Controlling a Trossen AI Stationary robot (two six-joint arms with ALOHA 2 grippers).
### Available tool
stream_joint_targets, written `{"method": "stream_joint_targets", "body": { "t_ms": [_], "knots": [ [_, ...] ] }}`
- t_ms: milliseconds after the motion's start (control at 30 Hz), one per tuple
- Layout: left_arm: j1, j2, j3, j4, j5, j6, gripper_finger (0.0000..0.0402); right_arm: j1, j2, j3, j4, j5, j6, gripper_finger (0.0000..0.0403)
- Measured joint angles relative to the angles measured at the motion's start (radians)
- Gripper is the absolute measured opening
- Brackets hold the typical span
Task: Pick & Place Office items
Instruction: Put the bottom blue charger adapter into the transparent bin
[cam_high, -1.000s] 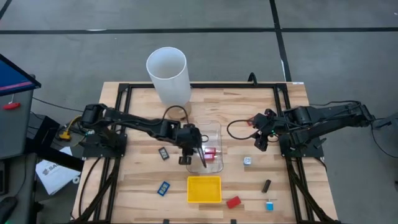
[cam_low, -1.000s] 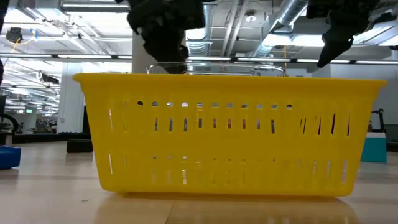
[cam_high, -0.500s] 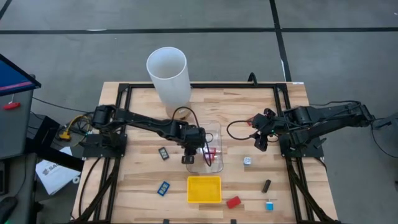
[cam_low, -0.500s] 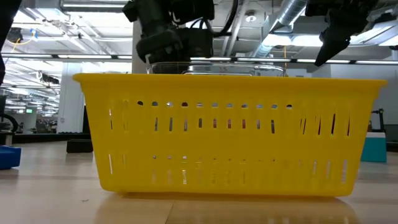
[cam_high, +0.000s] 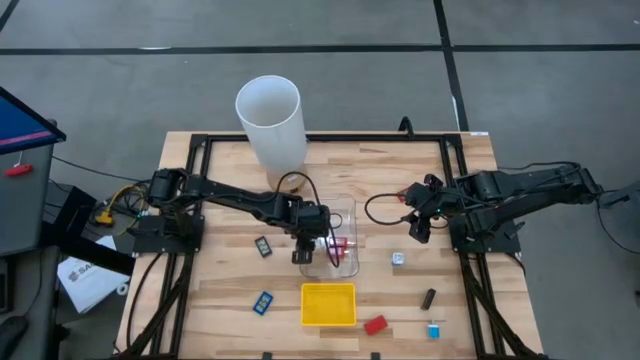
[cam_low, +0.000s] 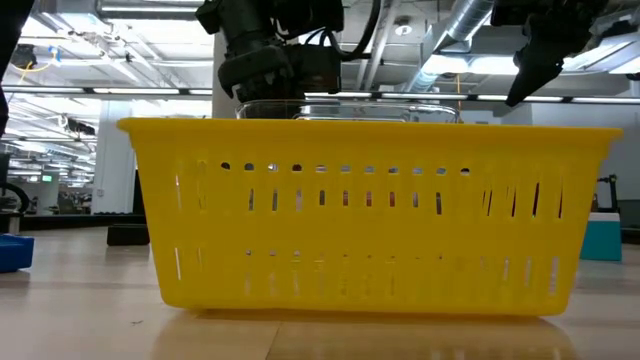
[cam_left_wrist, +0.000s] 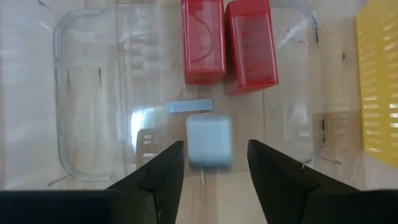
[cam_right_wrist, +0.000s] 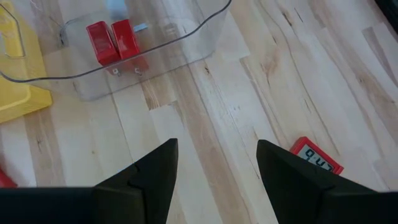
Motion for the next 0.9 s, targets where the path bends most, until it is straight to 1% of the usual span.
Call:
{"method": "stream_joint_targets", "body": {
  "t_ms": [100, 333, 467, 567, 733, 800, 900],
  "knots": [
    [0.0, 0.0, 0.0, 0.0, -0.001, 0.0, 0.0172, 0.0, 0.0, 0.0, 0.0, 0.0, 0.0, 0.0211],
    [0.0, -0.025, -0.001, 0.004, -0.006, 0.017, 0.015, 0.0, 0.0, 0.0, -0.002, 0.001, -0.032, 0.0211],
    [-0.008, -0.114, -0.002, 0.017, -0.053, 0.02, 0.0147, 0.0, 0.0, 0.0, -0.006, -0.002, -0.049, 0.0211],
    [-0.029, -0.212, -0.002, 0.027, -0.066, 0.018, 0.0149, 0.001, 0.0, 0.0, -0.029, -0.025, -0.029, 0.0211],
    [-0.133, -0.375, -0.01, 0.074, -0.07, -0.009, 0.0153, 0.025, 0.0, -0.001, -0.081, -0.132, 0.093, 0.0211],
    [-0.194, -0.425, -0.03, 0.113, -0.103, -0.023, 0.0154, 0.066, 0.0, 0.0, -0.084, -0.145, 0.178, 0.0211],
    [-0.3, -0.482, -0.081, 0.168, -0.186, -0.061, 0.0154, 0.141, 0.009, 0.0, -0.083, -0.156, 0.365, 0.0211]
  ]
}}
